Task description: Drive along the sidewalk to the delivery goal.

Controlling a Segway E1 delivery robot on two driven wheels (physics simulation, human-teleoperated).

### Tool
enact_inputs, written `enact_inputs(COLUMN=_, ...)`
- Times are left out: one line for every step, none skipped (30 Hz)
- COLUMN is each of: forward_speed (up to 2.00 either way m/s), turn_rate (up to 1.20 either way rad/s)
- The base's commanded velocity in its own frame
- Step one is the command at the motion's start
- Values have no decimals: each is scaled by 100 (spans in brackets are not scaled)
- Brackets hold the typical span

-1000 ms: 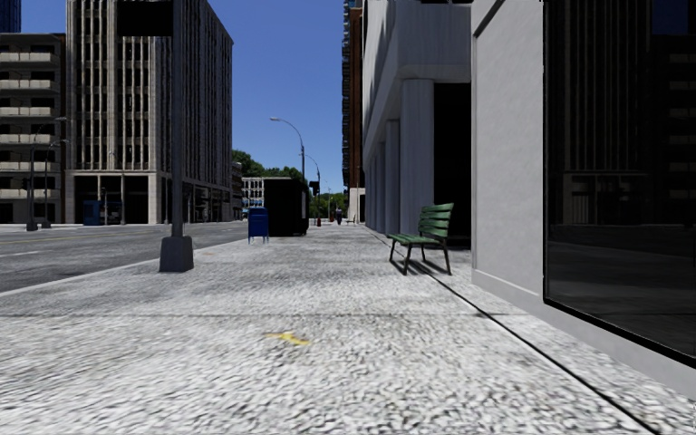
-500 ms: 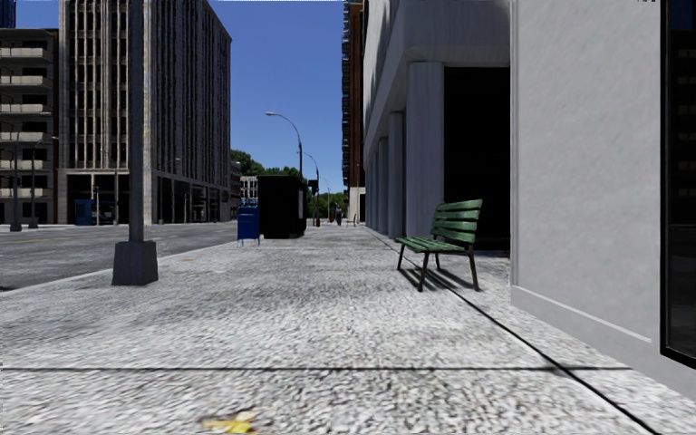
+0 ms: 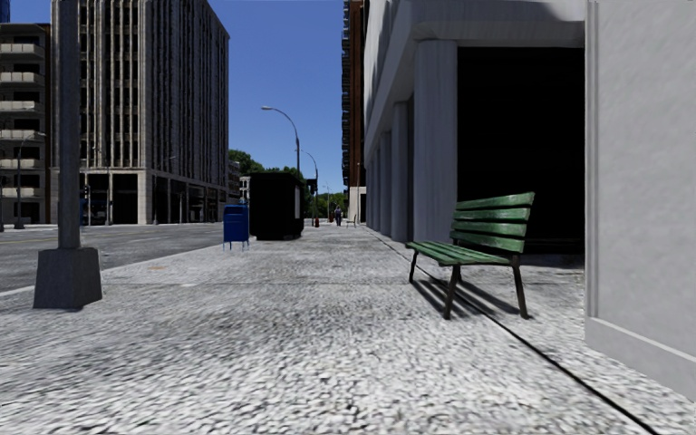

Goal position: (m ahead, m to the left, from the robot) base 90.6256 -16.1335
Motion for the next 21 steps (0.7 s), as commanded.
enact_inputs(forward_speed=200, turn_rate=0)
enact_inputs(forward_speed=200, turn_rate=0)
enact_inputs(forward_speed=200, turn_rate=0)
enact_inputs(forward_speed=200, turn_rate=0)
enact_inputs(forward_speed=200, turn_rate=0)
enact_inputs(forward_speed=200, turn_rate=0)
enact_inputs(forward_speed=200, turn_rate=0)
enact_inputs(forward_speed=200, turn_rate=0)
enact_inputs(forward_speed=200, turn_rate=0)
enact_inputs(forward_speed=200, turn_rate=0)
enact_inputs(forward_speed=200, turn_rate=0)
enact_inputs(forward_speed=200, turn_rate=0)
enact_inputs(forward_speed=200, turn_rate=0)
enact_inputs(forward_speed=200, turn_rate=0)
enact_inputs(forward_speed=200, turn_rate=0)
enact_inputs(forward_speed=200, turn_rate=0)
enact_inputs(forward_speed=200, turn_rate=0)
enact_inputs(forward_speed=200, turn_rate=0)
enact_inputs(forward_speed=200, turn_rate=0)
enact_inputs(forward_speed=200, turn_rate=0)
enact_inputs(forward_speed=200, turn_rate=0)
